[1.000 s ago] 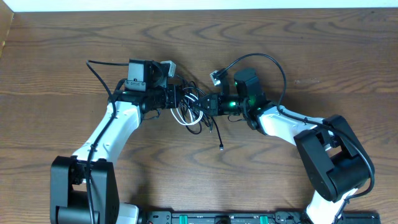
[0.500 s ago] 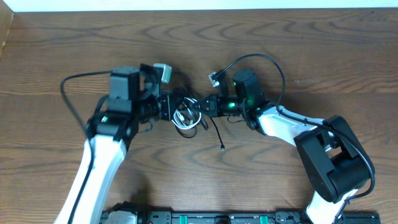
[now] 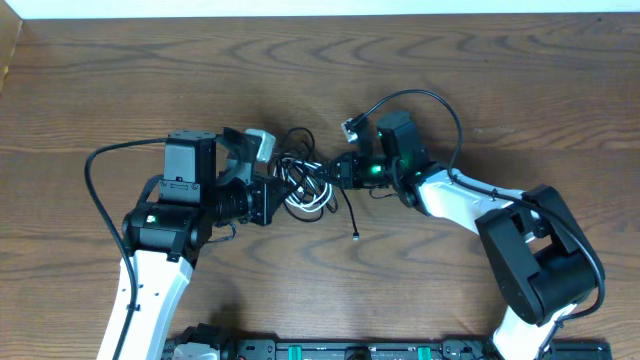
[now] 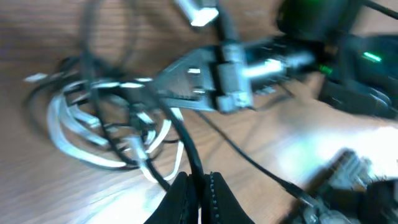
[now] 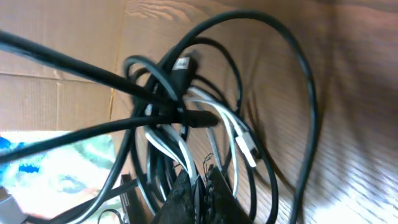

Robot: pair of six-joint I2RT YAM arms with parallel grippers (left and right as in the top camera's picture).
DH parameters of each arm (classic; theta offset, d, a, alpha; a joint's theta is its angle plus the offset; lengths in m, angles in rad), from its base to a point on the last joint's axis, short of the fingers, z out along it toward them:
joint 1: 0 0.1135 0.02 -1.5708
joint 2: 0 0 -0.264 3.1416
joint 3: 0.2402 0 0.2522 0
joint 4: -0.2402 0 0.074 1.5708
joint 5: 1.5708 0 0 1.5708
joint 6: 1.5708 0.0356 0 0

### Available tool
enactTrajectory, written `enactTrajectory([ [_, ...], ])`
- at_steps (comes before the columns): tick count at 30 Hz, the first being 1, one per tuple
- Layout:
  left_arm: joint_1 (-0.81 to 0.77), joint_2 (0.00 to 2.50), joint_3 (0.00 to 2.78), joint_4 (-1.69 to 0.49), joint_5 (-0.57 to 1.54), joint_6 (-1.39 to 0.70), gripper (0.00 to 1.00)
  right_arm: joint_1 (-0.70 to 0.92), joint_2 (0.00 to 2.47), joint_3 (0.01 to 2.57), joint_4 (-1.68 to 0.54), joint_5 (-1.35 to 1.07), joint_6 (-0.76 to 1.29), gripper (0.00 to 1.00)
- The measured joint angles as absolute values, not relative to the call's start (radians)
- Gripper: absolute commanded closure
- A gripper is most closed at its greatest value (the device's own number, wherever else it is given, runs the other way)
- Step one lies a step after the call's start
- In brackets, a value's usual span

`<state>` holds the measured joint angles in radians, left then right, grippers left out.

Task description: Untangle cables

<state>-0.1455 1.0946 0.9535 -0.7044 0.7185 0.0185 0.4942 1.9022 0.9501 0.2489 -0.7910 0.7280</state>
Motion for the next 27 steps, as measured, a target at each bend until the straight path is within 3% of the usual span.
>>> enactTrajectory([
  [8,-0.139,1.001,0.948,-0.611,0.969,0.101,0.92,0.488,1.9,0.95,0.21,-0.778,0.728,0.99],
  [16,-0.142,0.771,0.948,-0.512,1.077,0.061,0.93,0.476,1.908,0.947,0.195,-0.694,0.731,0.99],
  [20,-0.142,0.662,0.952,-0.52,1.026,0.028,0.93,0.465,1.913,0.945,0.193,-0.649,0.735,0.99],
  [27,-0.145,0.638,0.96,-0.701,0.667,-0.053,0.93,0.464,1.913,0.943,0.224,-0.624,0.743,0.92],
])
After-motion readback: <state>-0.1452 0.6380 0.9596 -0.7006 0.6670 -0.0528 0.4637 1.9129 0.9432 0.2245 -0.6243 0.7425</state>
